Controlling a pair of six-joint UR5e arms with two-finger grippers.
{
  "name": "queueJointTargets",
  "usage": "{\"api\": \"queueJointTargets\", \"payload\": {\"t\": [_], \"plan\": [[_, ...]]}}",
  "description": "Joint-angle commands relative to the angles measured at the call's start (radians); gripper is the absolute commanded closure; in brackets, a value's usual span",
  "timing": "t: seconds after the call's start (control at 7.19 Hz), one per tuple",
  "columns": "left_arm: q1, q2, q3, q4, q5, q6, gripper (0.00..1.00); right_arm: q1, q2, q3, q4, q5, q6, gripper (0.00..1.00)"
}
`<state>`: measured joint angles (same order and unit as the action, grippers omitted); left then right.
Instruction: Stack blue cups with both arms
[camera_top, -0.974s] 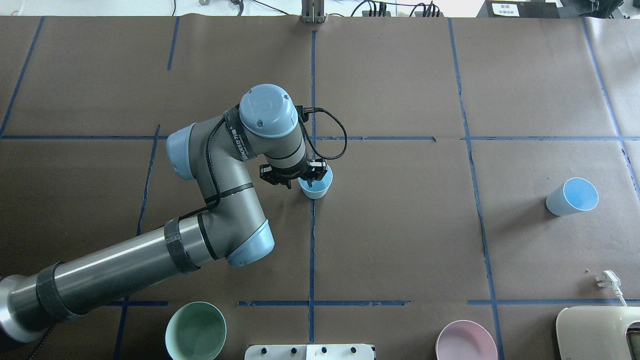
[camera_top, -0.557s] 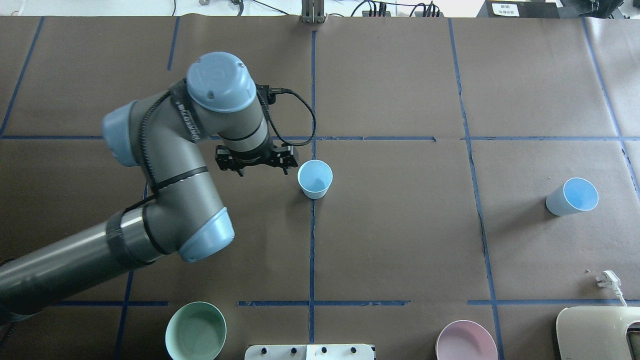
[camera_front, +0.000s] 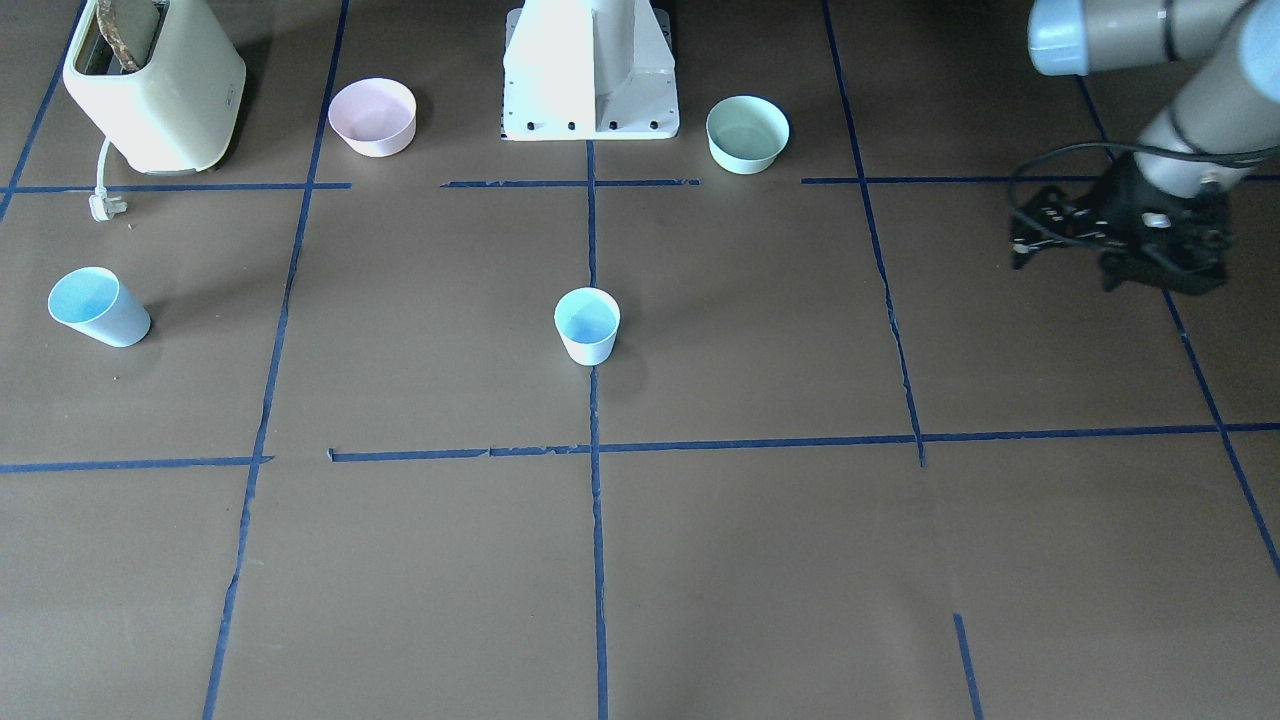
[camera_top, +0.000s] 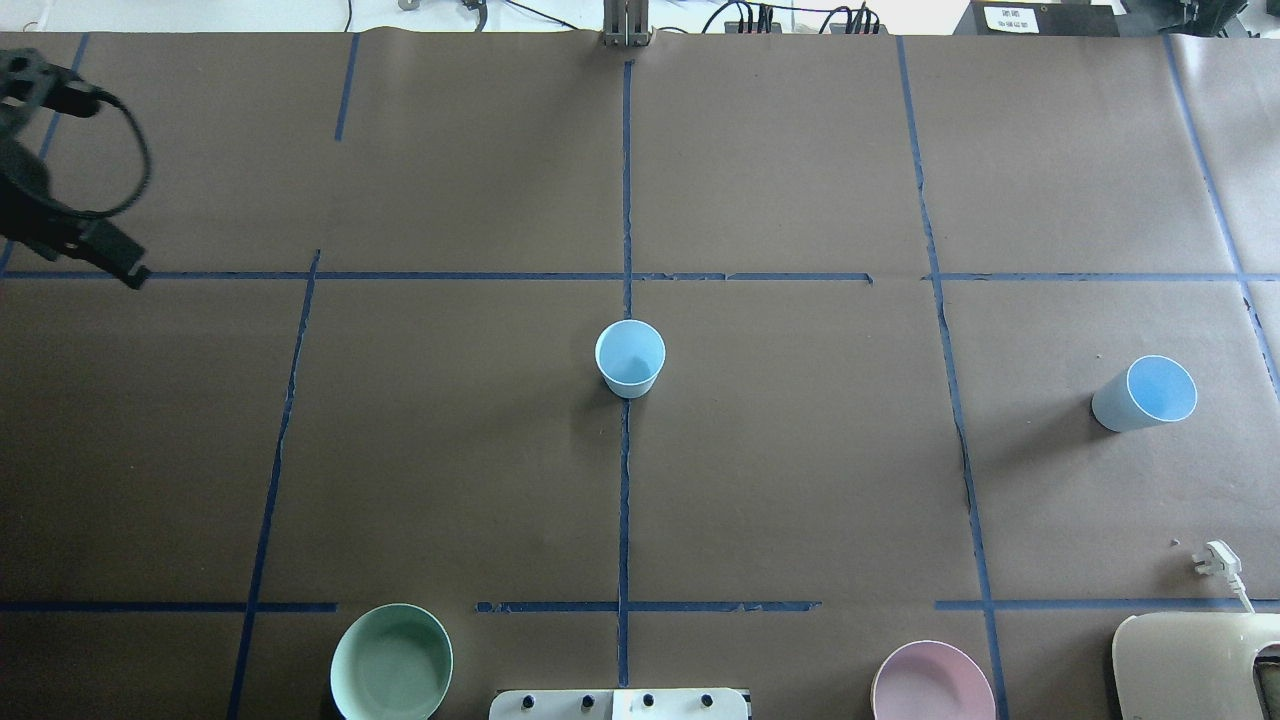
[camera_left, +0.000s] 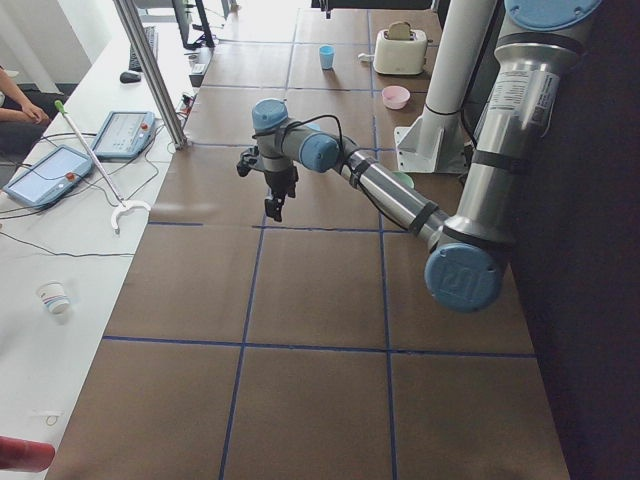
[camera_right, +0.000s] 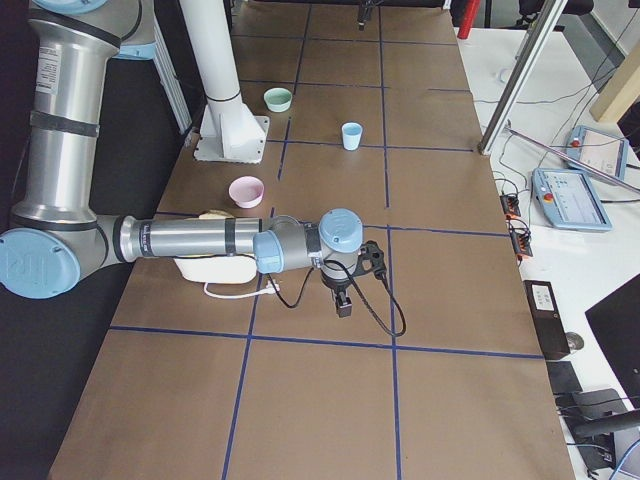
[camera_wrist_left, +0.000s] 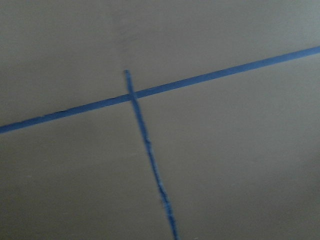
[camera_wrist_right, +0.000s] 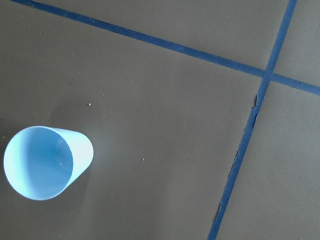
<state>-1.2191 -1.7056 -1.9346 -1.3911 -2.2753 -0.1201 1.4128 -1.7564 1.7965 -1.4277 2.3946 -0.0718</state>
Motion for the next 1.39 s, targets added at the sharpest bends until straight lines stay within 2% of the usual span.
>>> {"api": "queueJointTargets", "payload": {"t": [0.0,0.14,0.28,0.42,0.56,0.7,1.25], "plan": [[-0.291,0.121,0.128,0.001,-0.057,0.36,0.0,0.0,0.009,0.0,0.0,0.0,0.009,0.0],[-0.391,0.139,0.225,0.0,-0.075,0.493,0.0,-0.003,0.014,0.006,0.018,0.0,0.124,0.0],[-0.404,0.212,0.279,-0.029,-0.135,0.555,0.0,-0.032,0.012,0.001,0.114,-0.002,0.259,0.0],[-0.405,0.246,0.296,-0.102,-0.144,0.548,0.0,-0.078,0.003,0.0,0.218,-0.005,0.409,0.0],[-0.405,0.263,0.29,-0.112,-0.144,0.539,0.0,-0.131,-0.011,-0.002,0.322,-0.012,0.531,0.0],[-0.405,0.267,0.281,-0.112,-0.145,0.521,0.0,-0.17,-0.012,-0.002,0.37,-0.018,0.6,0.0],[-0.407,0.273,0.252,-0.114,-0.147,0.484,0.0,-0.317,-0.015,-0.051,0.4,-0.148,0.629,0.01]]}}
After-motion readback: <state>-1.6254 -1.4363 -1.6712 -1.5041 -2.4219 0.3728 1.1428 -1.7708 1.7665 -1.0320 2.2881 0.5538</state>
